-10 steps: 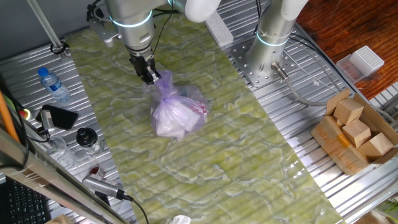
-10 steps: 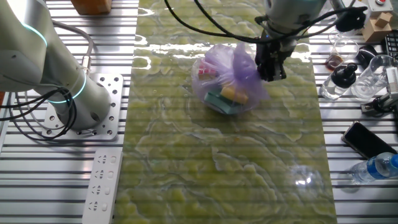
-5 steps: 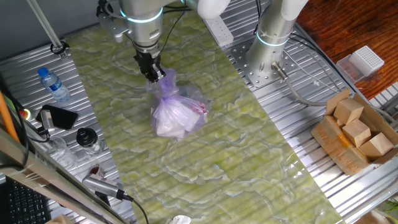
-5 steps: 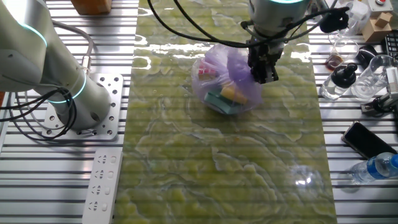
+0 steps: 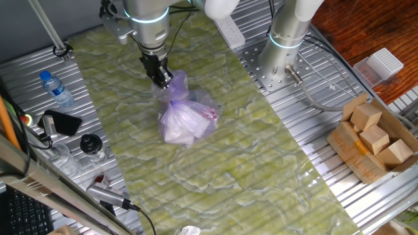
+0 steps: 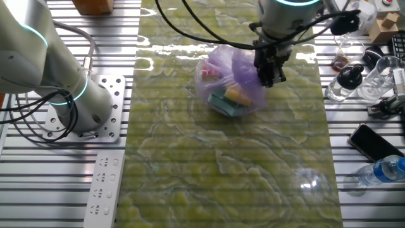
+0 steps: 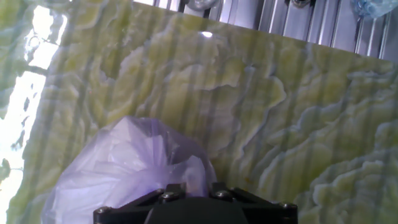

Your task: Pick up a bag of things

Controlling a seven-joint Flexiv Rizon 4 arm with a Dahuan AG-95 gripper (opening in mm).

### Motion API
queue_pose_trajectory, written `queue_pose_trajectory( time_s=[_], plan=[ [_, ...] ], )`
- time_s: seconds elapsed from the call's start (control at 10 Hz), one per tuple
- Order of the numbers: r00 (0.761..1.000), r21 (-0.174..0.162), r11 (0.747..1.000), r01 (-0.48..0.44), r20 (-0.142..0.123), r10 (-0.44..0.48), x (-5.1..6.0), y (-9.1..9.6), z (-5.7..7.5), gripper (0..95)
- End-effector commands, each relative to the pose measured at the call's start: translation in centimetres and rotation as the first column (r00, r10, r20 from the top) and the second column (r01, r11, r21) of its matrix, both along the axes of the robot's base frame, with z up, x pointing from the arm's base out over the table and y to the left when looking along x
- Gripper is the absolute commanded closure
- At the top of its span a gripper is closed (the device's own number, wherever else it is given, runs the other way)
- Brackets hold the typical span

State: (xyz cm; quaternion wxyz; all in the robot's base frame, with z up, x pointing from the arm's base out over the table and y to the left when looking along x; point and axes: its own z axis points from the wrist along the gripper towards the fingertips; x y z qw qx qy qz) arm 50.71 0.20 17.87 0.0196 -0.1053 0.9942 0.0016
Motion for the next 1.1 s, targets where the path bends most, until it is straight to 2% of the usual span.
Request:
queue_pose_trajectory(
  time_s=[0.1, 0.3, 0.4, 0.6, 0.9, 1.1],
  plan=[
    [0.999, 0.020, 0.999, 0.040, -0.027, -0.040, 0.1, 0.2, 1.0, 0.0],
    [0.997, 0.026, 0.998, 0.064, -0.038, -0.063, 0.1, 0.6, 1.7, 0.0],
    [0.996, 0.042, 0.996, 0.081, -0.042, -0.079, 0.2, 1.2, 2.1, 0.0],
    [0.994, 0.042, 0.994, 0.098, -0.047, -0.096, 0.5, 2.3, 2.2, 0.0],
    [0.991, 0.034, 0.992, 0.119, -0.066, -0.117, 2.3, 3.7, 3.8, 0.0],
    [0.990, 0.031, 0.992, 0.124, -0.066, -0.122, 2.9, 4.0, 4.1, 0.0]
  ],
)
